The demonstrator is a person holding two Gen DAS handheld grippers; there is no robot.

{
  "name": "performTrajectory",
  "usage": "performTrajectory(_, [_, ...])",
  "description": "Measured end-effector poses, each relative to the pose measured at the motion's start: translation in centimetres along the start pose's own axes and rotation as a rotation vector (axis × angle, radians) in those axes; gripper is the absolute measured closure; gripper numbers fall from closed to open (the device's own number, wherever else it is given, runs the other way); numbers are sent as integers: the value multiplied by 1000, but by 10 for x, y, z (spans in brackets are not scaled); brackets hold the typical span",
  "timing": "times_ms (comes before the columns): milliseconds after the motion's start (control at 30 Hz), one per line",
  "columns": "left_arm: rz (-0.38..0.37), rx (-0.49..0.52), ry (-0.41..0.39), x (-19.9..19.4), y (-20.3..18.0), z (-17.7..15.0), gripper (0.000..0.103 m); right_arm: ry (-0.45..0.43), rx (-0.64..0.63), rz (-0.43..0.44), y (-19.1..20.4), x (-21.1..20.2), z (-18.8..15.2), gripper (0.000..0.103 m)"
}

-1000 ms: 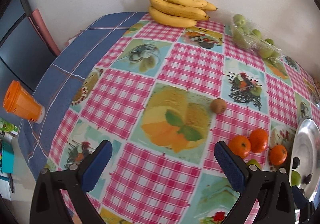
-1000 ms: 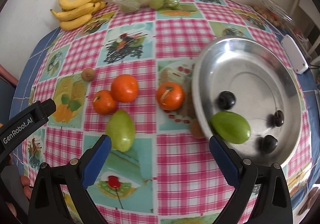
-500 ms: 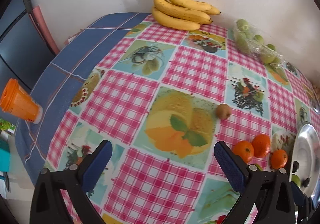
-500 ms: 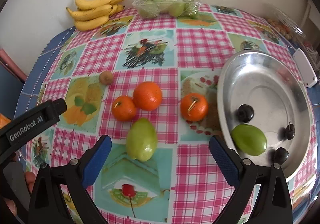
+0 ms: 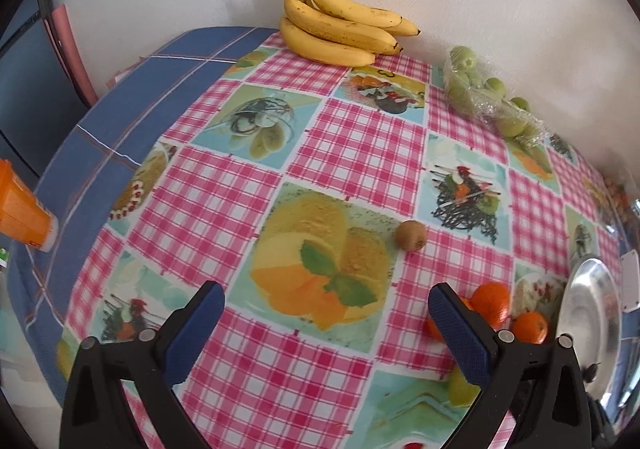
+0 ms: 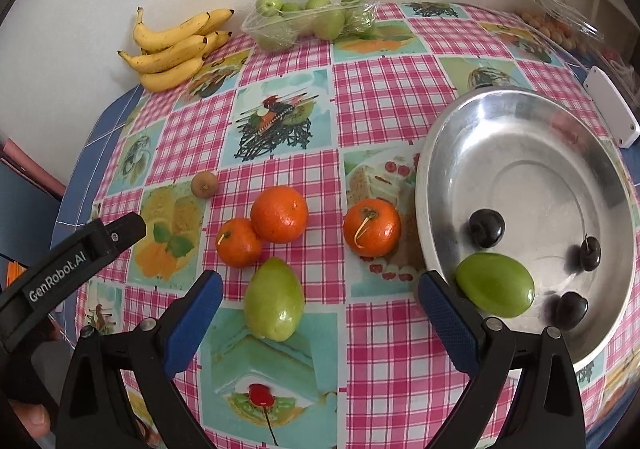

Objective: Organize fruits
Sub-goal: 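Move the right tool to the green pear and close on it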

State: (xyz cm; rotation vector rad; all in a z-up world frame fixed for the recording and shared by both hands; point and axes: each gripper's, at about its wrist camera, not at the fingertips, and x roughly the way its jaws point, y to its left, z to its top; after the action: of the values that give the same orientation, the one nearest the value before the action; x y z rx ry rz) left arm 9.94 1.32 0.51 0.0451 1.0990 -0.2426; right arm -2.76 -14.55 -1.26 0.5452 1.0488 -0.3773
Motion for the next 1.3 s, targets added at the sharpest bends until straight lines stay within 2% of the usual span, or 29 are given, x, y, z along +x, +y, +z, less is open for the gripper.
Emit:
performTrajectory(133, [-6,17,15,4,-5,-1,0,15,-10,10,3,2,-2,5])
performTrajectory(267, [-5,41,72,11,-9,-5,0,35,-38,3,12,8,-6,5])
performTrajectory(500, [8,24,121,22,-4,-10,0,67,-78,-25,24,22,-13,7])
performTrajectory(667, [26,21,150,30,-4,-14,0,82,-103,-47,29,30,-16,26])
performTrajectory(833, [38,24,163,35,-4,-16,0,104,-113,-48,31,42,-18,30])
performTrajectory(1033, [53,27,174,39,-2,-19,0,94,-171,-97,43,47,-17,32])
performTrajectory(1200, [54,30,170,40,-3,-17,0,93,-201,-120,49,48,-17,41])
performTrajectory(1300, [55,30,170,40,-4,-17,0,88,-204,-123,49,48,-16,51])
